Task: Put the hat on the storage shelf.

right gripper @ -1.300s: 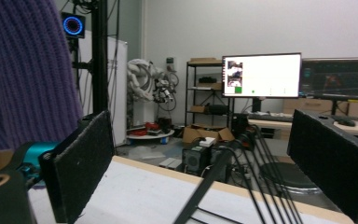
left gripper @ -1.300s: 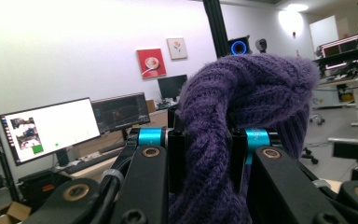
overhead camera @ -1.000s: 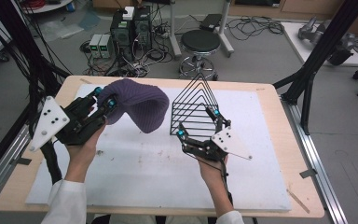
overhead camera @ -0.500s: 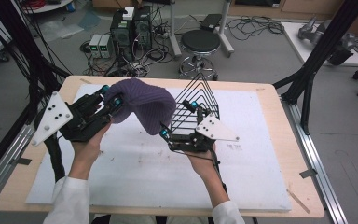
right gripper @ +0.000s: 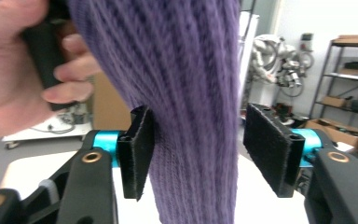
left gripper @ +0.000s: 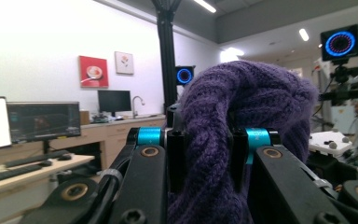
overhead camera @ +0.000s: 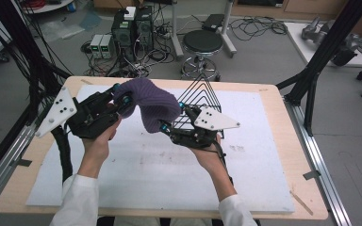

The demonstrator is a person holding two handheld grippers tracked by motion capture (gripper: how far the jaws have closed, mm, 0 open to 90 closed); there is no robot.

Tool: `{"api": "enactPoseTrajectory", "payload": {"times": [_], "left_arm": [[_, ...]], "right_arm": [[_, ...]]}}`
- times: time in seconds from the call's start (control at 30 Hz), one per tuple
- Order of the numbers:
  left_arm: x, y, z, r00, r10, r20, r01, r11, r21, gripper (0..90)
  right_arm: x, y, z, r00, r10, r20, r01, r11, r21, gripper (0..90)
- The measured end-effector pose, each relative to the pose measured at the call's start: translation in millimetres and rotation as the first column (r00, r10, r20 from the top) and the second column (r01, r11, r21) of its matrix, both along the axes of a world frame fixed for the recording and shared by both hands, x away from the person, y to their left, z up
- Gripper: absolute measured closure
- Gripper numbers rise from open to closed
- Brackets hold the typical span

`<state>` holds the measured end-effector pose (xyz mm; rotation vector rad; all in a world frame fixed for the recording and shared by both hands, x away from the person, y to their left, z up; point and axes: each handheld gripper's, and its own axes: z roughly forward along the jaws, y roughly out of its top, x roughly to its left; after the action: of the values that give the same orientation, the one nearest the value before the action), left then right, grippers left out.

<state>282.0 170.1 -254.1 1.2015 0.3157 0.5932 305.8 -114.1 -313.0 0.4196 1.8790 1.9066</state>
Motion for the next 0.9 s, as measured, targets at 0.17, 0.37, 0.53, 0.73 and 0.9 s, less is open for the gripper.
{"api": "enactPoseTrajectory", "payload": {"times": [0.17, 0.37, 0.53, 0.73, 0.9], "left_arm": [[-0.2, 0.9, 0.5, 0.9998, -0.018, -0.007, 0.017, 0.9997, -0.016, 76.4], [2.5, -2.0, -1.0, 0.9986, -0.049, -0.018, 0.048, 0.9979, -0.043, 76.3], [5.2, -4.5, -3.6, 0.9983, -0.051, -0.029, 0.05, 0.998, -0.039, 76.4], [8.7, -0.5, -3.4, 0.9992, -0.021, -0.033, 0.021, 0.9997, -0.01, 76.4], [15.3, 0.3, -1.4, 0.9993, 0.011, -0.036, -0.009, 0.9979, 0.064, 76.4]], "right_arm": [[-6.0, -5.6, 0.3, 0.9994, 0.033, 0.008, -0.033, 0.999, 0.029, 36.6], [-6.7, -1.4, -1.3, 0.9998, 0.02, -0.003, -0.02, 0.9987, 0.046, 49.2], [-10.6, 1.4, -2.0, 0.9999, -0.012, -0.007, 0.013, 0.9993, 0.035, 71.7], [-12.6, -6.5, 1.5, 0.9973, -0.071, -0.015, 0.071, 0.9972, 0.02, 80.3], [-7.2, -30.6, 14.4, 0.9827, -0.17, -0.074, 0.172, 0.9848, 0.024, 81.1]]}}
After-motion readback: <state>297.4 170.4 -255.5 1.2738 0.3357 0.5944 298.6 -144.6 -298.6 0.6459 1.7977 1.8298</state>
